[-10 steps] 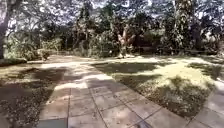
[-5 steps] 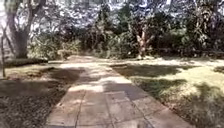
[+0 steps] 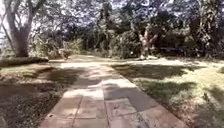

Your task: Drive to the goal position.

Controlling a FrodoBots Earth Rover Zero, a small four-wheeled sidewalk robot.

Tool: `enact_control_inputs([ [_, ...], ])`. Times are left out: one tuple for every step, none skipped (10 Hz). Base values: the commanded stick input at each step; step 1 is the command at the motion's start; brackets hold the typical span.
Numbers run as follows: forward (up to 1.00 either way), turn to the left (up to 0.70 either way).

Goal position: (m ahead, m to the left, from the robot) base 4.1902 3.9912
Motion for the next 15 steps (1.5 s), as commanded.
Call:
enact_control_inputs([
  [0.5, 0.0],
  [0.5, 0.0],
  [0.5, 0.0],
  [0.5, 0.0],
  [0.5, 0.0],
  [0.5, 0.0],
  [0.5, 0.0],
  [0.5, 0.0],
  [0.5, 0.0],
  [0.5, 0.0],
  [0.5, 0.0],
  [0.5, 0.0],
  [0.5, 0.0],
  [0.5, 0.0],
  [0.5, 0.0],
])
